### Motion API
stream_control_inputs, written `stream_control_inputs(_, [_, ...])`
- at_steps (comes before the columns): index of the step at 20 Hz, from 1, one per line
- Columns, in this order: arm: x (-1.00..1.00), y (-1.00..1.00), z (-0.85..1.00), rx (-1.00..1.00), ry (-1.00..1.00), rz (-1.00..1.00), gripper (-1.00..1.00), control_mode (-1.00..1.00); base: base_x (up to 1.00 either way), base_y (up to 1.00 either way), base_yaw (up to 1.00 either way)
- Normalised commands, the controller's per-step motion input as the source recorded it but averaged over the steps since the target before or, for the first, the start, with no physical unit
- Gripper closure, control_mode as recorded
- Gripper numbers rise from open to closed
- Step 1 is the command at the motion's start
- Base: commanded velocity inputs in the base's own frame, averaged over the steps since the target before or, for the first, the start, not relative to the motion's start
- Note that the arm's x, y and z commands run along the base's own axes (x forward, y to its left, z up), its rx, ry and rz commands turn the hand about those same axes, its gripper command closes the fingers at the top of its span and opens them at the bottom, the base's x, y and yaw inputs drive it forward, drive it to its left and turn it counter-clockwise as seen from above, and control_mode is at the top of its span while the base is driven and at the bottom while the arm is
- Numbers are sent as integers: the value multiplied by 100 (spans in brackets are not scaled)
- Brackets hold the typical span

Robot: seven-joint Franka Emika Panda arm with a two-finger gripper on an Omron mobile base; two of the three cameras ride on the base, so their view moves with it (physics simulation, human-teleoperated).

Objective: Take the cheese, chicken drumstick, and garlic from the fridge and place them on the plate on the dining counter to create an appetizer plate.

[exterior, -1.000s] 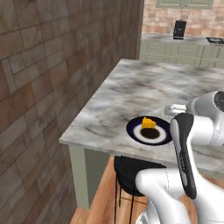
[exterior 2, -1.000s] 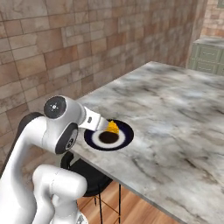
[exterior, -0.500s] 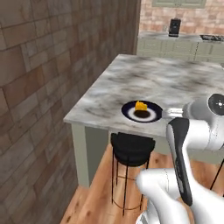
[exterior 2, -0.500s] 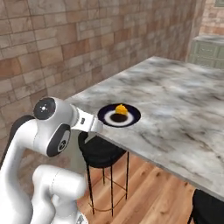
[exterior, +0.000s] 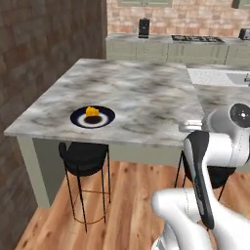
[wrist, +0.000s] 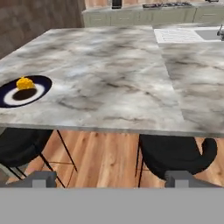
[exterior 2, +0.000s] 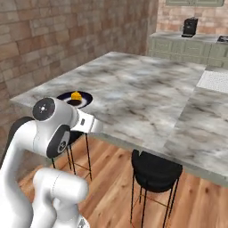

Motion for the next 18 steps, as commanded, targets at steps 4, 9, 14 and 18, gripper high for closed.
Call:
stream_control_inputs(4, [0,0,0,0,0,0,-100,100,-26,-100,-35])
stream_control_inputs(9, [0,0,0,0,0,0,-100,100,-15,-100,-39])
stream_control_inputs(14, [0,0,0,0,0,0,-100,100,-7,-100,-37])
stream_control_inputs(18, [0,0,0,0,0,0,-100,100,-3,-100,-38])
